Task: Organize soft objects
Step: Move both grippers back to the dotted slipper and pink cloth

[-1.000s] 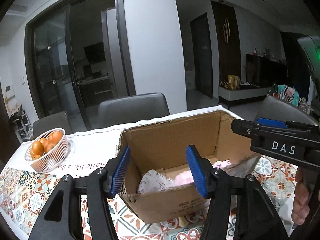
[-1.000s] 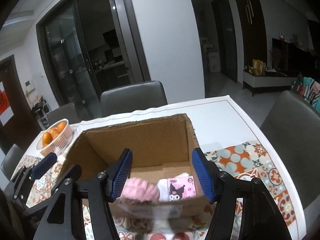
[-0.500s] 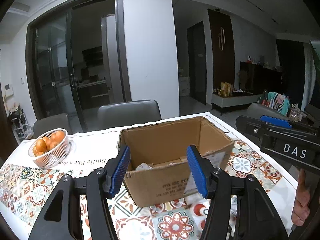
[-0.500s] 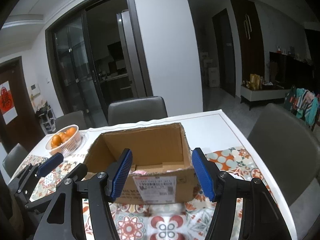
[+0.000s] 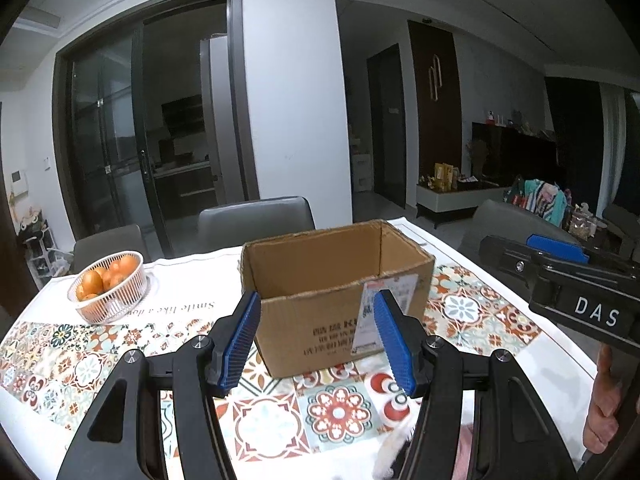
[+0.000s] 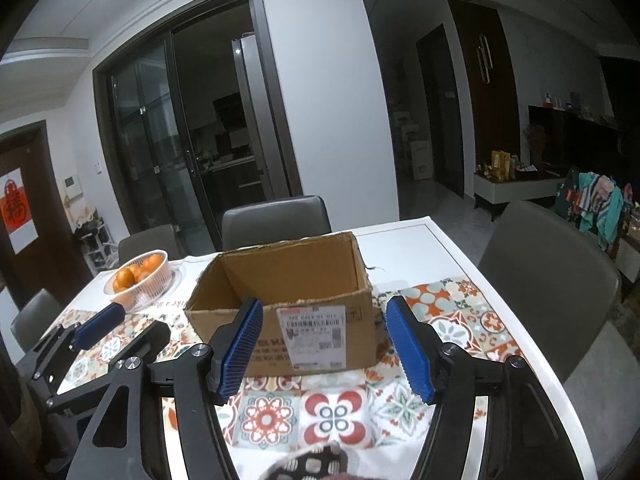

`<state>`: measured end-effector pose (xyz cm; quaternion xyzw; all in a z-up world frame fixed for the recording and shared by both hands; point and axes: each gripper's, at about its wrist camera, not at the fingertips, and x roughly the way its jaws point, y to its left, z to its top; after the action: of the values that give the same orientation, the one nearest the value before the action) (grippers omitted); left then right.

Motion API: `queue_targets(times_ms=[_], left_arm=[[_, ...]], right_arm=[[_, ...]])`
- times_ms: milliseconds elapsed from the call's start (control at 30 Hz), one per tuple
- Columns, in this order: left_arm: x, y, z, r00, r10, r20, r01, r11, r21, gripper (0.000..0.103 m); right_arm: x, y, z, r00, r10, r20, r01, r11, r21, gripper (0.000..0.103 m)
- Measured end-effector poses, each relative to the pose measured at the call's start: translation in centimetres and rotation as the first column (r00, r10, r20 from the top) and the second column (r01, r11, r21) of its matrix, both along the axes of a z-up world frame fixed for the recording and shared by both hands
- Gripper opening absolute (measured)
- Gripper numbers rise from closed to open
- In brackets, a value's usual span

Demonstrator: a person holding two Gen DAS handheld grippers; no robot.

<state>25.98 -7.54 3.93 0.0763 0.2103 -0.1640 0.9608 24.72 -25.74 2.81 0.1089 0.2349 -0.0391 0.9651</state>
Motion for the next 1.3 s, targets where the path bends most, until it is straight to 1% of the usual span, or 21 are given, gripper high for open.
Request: queue_targets(times_ms=[267, 533, 767, 1033, 1200, 1300], left_arm=[[-2.1, 0.3, -1.4, 0.999, -0.014, -0.048, 0.014, 1.000, 0.001, 0.058], [-3.8, 0.3, -3.5, 0.994, -0.042, -0.103, 0.046, 0.998, 0.031, 0.058], [-4.8, 0.6, -5.1, 0.986, -0.064, -0.151, 0.072, 0.996, 0.044, 0.058], [-5.5, 0.8, -7.6, 0.975, -0.089, -0.204, 0.104, 0.993, 0.062, 0.058], [-5.4, 0.9, -9.2, 0.967, -0.102, -0.235, 0.122, 0.990, 0.074, 0.058], [-5.0, 0.9, -10.0, 0.959, -0.126, -0.255, 0.147, 0.987, 0.064, 0.058]], right_arm=[[-2.5, 0.4, -0.9, 1.000, -0.003, -0.027, 0.003, 1.000, -0.001, 0.066], [-4.2, 1.0, -3.2, 0.995, 0.004, -0.100, -0.004, 1.000, 0.007, 0.066], [-5.4, 1.3, -5.4, 0.986, 0.012, -0.166, -0.005, 0.999, 0.038, 0.066], [-6.4, 2.1, -8.3, 0.966, 0.038, -0.255, -0.023, 0.998, 0.060, 0.066], [-6.0, 2.6, -9.9, 0.951, 0.060, -0.303, -0.041, 0.997, 0.066, 0.066], [-5.5, 2.8, -10.8, 0.942, 0.075, -0.327, -0.054, 0.996, 0.072, 0.066]])
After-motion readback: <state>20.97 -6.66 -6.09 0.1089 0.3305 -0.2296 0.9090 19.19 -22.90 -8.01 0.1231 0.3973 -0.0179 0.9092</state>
